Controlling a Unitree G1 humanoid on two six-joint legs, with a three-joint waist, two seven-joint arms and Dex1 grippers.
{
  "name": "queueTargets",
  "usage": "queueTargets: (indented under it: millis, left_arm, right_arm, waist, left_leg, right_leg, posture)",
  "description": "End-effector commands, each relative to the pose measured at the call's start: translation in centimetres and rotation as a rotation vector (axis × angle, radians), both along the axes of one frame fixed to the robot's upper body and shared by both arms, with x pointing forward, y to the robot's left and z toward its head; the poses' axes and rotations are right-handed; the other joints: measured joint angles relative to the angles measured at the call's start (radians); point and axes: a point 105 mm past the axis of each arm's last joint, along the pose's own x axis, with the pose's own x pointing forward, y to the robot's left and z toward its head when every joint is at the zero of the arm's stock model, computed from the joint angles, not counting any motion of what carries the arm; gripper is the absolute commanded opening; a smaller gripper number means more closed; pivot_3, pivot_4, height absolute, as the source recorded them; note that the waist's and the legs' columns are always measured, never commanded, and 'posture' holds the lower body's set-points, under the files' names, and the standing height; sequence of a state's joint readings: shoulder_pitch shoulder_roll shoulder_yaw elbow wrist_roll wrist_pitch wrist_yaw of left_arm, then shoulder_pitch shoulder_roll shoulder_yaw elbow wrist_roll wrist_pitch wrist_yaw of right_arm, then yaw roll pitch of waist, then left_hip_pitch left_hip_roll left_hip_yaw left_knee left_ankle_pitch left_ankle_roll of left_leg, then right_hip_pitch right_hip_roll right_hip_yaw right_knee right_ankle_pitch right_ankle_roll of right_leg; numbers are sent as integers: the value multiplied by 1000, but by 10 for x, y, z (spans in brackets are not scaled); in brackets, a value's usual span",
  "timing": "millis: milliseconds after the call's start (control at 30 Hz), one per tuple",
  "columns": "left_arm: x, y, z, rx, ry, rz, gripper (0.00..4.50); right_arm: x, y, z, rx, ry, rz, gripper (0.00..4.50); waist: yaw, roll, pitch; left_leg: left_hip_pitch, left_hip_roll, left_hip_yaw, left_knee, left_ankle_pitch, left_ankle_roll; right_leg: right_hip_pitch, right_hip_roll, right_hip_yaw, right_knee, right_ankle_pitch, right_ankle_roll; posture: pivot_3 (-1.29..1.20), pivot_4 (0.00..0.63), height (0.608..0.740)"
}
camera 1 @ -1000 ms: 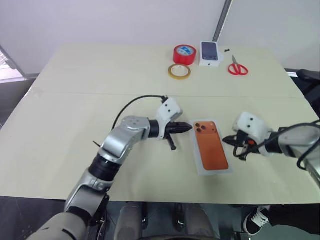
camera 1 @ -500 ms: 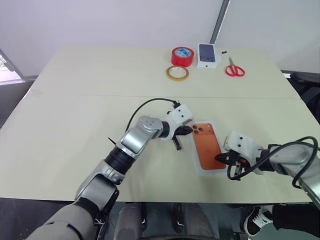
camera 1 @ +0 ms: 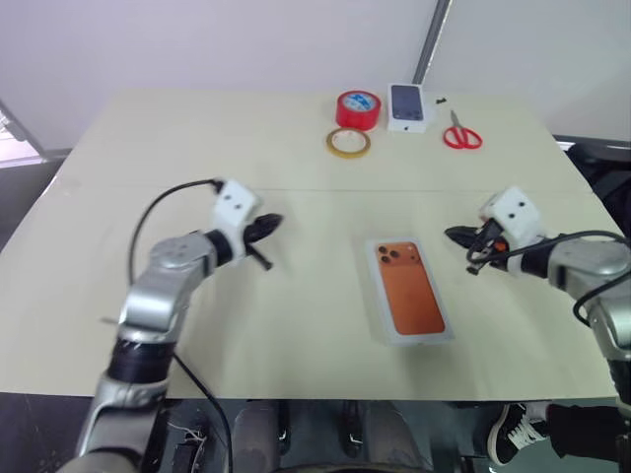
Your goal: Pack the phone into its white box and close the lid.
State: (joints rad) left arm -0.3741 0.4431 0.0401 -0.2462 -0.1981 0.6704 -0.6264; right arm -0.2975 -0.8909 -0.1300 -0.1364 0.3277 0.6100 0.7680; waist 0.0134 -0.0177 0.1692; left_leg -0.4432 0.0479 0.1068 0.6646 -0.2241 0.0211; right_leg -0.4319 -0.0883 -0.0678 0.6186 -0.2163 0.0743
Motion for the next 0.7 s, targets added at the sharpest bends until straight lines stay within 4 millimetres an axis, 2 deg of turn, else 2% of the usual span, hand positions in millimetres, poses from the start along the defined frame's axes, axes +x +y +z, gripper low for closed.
queueTargets:
  millis: [33,67,200,433,700]
  left_arm:
    - [-23,45,12,-4,-49,124,0]
    - [-29,57,10,0,-45,159,0]
    - [-49,83,1,23,-43,263,0]
    - [-65,94,-7,17,-43,342,0]
    - [-67,97,-8,2,-57,393,0]
  right_arm:
    - [11,-23,18,66,-70,-56,26]
    - [13,-27,18,74,-72,-65,26]
    - [22,-45,14,122,-68,-97,26]
    - [30,-48,7,179,-46,-83,26]
    - [38,-38,1,200,-25,-50,26]
  waist:
    - [-2,0,0]
    - [-1,0,0]
    - [-1,0,0]
    - [-4,0,0]
    - [-4,1,0]
  left_leg:
    - [0,0,0,0,0,0]
    - [0,0,1,0,0,0]
    - [0,0,1,0,0,0]
    - [0,0,2,0,0,0]
    - [0,0,2,-1,0,0]
  right_leg:
    - [0,0,0,-1,0,0]
    - [0,-1,0,-1,0,0]
    - [0,-2,0,-2,0,0]
    - [0,-2,0,-1,0,-1]
    - [0,-2,0,-1,0,-1]
  posture:
    - [0,150,740]
    - [0,150,740]
    - [0,150,740]
    - [0,150,740]
    - [0,150,740]
